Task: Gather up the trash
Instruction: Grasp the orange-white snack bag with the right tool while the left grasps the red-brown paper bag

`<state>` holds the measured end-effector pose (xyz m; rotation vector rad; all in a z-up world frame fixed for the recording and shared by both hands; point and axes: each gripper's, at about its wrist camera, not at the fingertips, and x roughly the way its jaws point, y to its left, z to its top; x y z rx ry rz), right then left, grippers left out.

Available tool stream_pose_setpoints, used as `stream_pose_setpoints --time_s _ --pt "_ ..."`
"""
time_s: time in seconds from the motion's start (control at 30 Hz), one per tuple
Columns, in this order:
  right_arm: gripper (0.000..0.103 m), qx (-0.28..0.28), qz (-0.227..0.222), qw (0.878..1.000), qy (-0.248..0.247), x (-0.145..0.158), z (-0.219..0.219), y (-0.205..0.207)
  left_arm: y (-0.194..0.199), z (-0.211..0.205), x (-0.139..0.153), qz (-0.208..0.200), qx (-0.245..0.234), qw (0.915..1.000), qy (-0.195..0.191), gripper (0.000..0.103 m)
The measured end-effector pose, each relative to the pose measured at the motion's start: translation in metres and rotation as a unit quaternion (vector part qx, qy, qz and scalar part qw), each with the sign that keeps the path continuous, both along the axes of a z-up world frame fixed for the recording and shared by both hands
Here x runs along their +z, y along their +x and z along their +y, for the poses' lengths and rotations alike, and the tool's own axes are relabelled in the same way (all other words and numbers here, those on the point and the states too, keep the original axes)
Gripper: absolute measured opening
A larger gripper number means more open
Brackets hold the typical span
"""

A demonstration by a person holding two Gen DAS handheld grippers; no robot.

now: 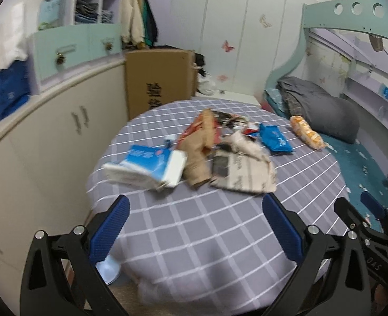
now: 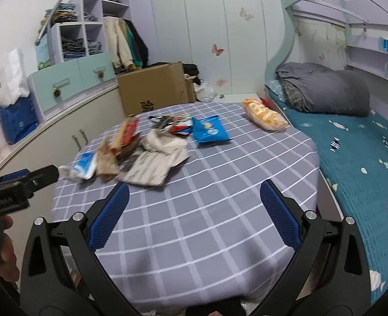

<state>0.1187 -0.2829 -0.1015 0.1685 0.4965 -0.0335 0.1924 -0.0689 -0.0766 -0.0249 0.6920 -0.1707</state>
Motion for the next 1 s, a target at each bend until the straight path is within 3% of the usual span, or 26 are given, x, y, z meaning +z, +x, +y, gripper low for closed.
stream_pose_setpoints --time_s 0.27,0.57,0.7,0.8,0.9,0.93,0.97,1.0 --pt "0.097 -0.025 0.018 0.999 -0.02 0.007 -0.071 0.065 0.086 -0.041 0.01 0.034 -0.026 0.9991 0.005 0.099" --pt "0.097 -0.04 0.1 0.99 -0.091 -0.01 -0.135 0.198 0.18 -0.059 -0.005 0.106 -0.014 0.9938 0.033 0.098" --pt "0.097 -0.033 0.135 0.986 -0.094 -0.026 -0.153 0.242 0.203 -0.065 -0.015 0.126 -0.017 0.9908 0.045 0.098" --pt "0.097 -0.018 0.156 0.986 -0.059 -0.035 -0.164 0.261 0.216 -0.066 -0.027 0.141 -0.007 0.988 0.064 0.097" --pt "0.097 -0.009 0.167 0.985 -0.045 -0.039 -0.165 0.27 0.227 -0.063 -0.035 0.152 0.003 0.986 0.069 0.079" --pt "0.096 -0.006 0.168 0.985 -0.046 -0.039 -0.163 0.271 0.23 -0.061 -0.038 0.162 0.004 0.9847 0.063 0.066" --pt "0.089 0.0 0.169 0.985 -0.048 -0.039 -0.161 0.273 0.232 -0.059 -0.04 0.173 0.004 0.9833 0.056 0.053" --pt "0.083 0.005 0.171 0.984 -0.049 -0.039 -0.159 0.274 0.233 -0.058 -0.041 0.173 0.006 0.9832 0.056 0.051"
